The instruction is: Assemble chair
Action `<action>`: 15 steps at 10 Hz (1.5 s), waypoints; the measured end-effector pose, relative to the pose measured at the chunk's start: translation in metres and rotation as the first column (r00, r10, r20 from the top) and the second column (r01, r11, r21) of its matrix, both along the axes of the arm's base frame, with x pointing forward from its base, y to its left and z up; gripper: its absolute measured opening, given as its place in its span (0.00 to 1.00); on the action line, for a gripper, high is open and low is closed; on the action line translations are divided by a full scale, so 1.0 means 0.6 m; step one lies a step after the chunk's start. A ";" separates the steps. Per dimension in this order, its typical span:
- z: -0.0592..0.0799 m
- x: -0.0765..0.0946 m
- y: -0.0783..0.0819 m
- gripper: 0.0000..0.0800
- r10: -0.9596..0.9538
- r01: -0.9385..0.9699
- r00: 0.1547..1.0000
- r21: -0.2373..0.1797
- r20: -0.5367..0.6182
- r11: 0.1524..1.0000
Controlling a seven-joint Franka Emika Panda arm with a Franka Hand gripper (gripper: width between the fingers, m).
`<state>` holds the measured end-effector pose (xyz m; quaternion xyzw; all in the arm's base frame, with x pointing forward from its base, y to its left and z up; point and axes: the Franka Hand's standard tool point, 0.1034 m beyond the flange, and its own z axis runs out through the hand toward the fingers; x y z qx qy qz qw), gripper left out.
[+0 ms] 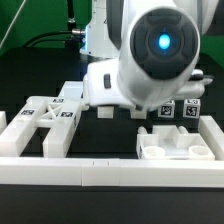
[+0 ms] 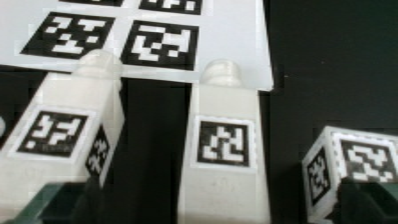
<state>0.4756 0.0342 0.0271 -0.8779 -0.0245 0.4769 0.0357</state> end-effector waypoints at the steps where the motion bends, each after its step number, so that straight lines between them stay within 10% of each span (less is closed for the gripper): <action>1: -0.003 -0.003 -0.004 0.81 0.002 -0.002 1.000 -0.005 -0.007 1.000; 10: -0.035 -0.016 -0.002 0.81 0.008 -0.008 1.000 0.003 0.006 1.000; 12: -0.035 -0.016 -0.002 0.49 0.009 -0.009 1.000 0.004 0.006 1.000; 15: -0.034 -0.015 -0.002 0.36 0.025 -0.025 1.000 0.029 0.007 0.999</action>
Offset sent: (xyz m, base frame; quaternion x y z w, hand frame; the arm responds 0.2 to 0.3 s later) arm -0.0053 0.0027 -0.0050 -0.0044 0.0021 0.0229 0.9997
